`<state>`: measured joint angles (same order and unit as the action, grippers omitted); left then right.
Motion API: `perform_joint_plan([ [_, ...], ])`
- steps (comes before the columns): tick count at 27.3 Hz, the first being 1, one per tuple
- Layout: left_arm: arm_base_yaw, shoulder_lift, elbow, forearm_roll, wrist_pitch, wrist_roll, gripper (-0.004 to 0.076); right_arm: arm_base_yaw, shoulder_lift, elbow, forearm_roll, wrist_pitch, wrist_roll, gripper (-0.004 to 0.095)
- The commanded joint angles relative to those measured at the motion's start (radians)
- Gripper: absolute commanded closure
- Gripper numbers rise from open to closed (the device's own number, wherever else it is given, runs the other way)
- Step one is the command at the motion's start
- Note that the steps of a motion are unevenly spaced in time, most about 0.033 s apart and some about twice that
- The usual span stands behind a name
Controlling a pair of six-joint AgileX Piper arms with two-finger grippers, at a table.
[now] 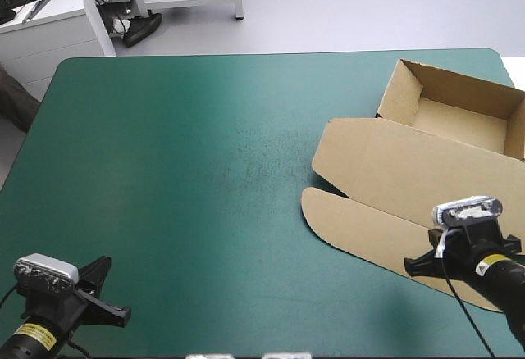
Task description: Fold the box
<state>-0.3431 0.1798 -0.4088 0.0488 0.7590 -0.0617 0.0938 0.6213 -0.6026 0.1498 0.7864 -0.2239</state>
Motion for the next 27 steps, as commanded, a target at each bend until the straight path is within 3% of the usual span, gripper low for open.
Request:
perform_joint_plan([
  [1, -0.004, 0.01, -0.026, 0.0, -0.073, -0.006, 0.0734, 0.003, -0.067, 0.069, 0.012, -0.086, 0.008, 0.092],
  [6, -0.004, 0.01, -0.026, 0.0, -0.073, -0.006, 0.0734, 0.003, -0.14, 0.157, 0.014, -0.087, 0.056, 0.0921],
  [27, -0.004, 0.01, -0.026, -0.004, -0.073, -0.006, 0.0734, 0.003, -0.148, 0.158, 0.072, -0.085, 0.054, 0.0927],
])
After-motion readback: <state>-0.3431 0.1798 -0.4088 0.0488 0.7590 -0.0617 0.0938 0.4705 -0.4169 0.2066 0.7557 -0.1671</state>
